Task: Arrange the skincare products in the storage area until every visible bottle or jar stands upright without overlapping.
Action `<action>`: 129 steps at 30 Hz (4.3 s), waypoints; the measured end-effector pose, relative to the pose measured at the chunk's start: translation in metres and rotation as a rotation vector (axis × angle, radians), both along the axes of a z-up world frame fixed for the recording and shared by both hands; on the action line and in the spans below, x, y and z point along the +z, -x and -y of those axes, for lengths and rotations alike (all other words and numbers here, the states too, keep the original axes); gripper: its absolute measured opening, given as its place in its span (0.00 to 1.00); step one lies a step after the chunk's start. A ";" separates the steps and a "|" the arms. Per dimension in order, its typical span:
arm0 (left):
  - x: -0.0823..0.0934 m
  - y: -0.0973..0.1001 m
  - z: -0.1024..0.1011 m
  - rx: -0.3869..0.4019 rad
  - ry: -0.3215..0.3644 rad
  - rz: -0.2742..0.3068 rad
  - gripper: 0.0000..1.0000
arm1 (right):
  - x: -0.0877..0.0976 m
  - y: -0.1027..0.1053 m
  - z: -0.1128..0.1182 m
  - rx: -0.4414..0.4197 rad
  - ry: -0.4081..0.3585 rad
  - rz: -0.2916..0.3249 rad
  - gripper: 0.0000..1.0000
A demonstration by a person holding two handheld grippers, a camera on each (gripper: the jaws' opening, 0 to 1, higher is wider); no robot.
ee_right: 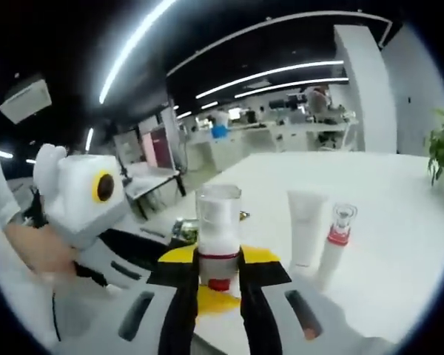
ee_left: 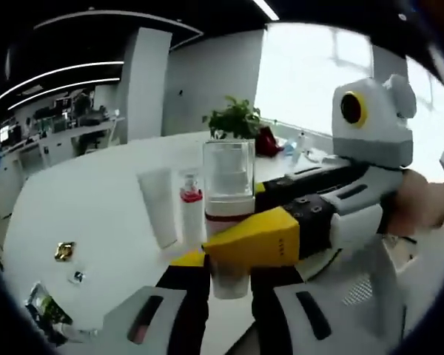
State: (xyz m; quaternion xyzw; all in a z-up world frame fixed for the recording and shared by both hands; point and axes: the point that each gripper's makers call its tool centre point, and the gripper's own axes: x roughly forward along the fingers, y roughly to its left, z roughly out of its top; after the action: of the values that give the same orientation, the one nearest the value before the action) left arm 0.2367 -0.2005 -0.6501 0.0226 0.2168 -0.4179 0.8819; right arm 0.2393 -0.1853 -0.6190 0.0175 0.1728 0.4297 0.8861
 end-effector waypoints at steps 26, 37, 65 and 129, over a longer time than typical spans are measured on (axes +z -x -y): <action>-0.007 0.014 0.032 -0.464 0.039 -0.005 0.20 | -0.009 0.008 0.010 0.539 0.151 0.050 0.22; -0.070 -0.009 0.046 -0.525 -0.133 -0.028 0.19 | -0.064 -0.005 0.030 0.464 0.322 0.022 0.22; -0.150 -0.050 0.066 -0.567 -0.342 0.042 0.19 | -0.144 -0.048 0.062 0.202 0.580 -0.074 0.22; -0.151 -0.110 0.049 -0.413 -0.313 0.035 0.21 | -0.143 -0.106 0.072 0.035 0.490 -0.078 0.29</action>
State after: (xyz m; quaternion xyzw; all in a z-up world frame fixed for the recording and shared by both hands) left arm 0.3463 -0.2494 -0.8008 0.2097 0.2544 -0.5499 0.7674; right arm 0.3454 -0.2569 -0.7624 -0.1842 0.3062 0.3892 0.8490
